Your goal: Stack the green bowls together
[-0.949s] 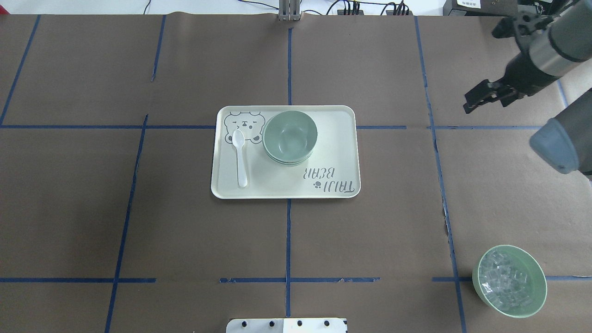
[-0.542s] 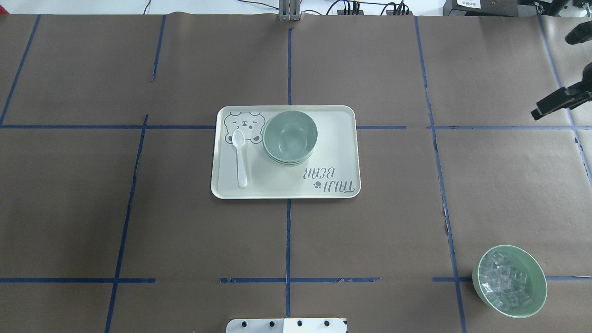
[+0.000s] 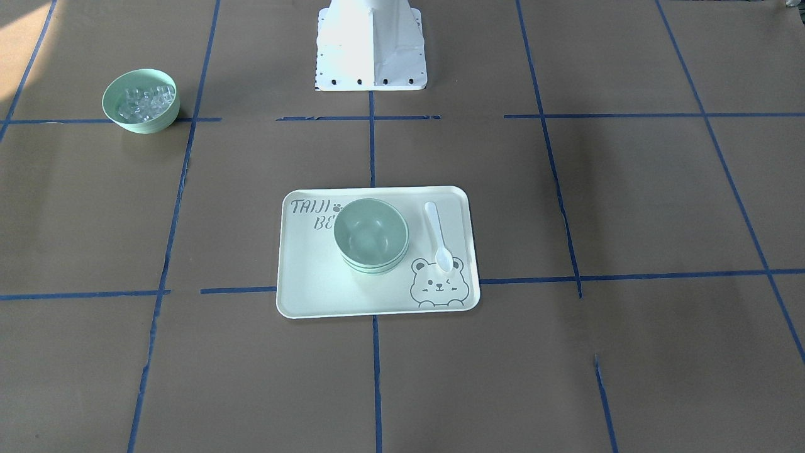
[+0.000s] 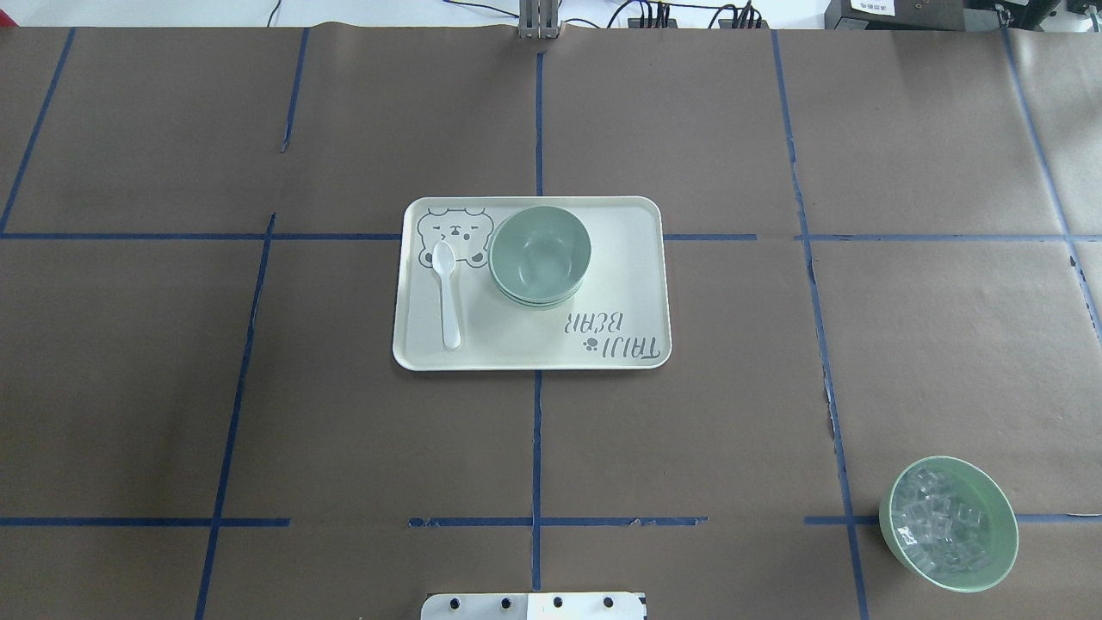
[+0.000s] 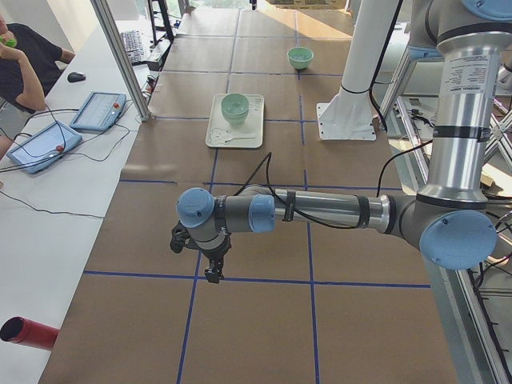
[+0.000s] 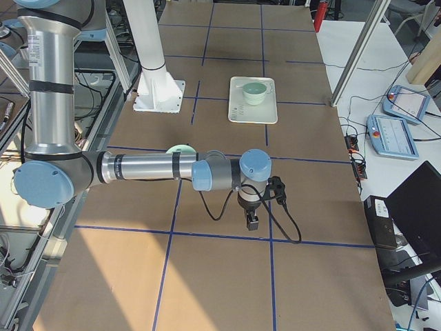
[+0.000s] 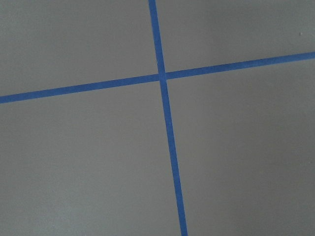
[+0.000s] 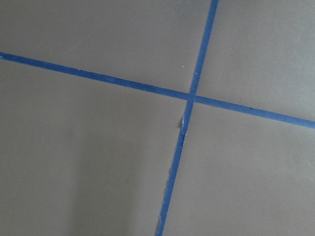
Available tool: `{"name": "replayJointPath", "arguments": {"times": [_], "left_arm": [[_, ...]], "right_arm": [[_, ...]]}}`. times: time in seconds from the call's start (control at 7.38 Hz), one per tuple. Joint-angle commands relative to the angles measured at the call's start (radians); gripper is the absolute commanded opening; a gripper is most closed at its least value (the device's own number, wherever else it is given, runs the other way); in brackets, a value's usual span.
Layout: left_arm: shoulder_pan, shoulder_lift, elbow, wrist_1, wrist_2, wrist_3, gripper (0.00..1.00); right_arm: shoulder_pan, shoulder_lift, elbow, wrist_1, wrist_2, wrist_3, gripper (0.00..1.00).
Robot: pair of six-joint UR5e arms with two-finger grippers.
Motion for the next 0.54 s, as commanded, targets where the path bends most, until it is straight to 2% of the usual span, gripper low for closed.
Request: {"name": "replayJointPath", "arguments": {"times": [0.0,0.41], "left_arm": [[-0.001,0.0,-0.002,0.0,0.0,-0.001,1.0],[0.001,0.0,-0.001,0.001,0.002,-0.001,1.0]], "right_arm": [[0.027,-0.025,-0.022,0.003,0.004,-0.027,1.0],[0.047,-0.036,0.009,-0.032,0.073,0.017,1.0]]}}
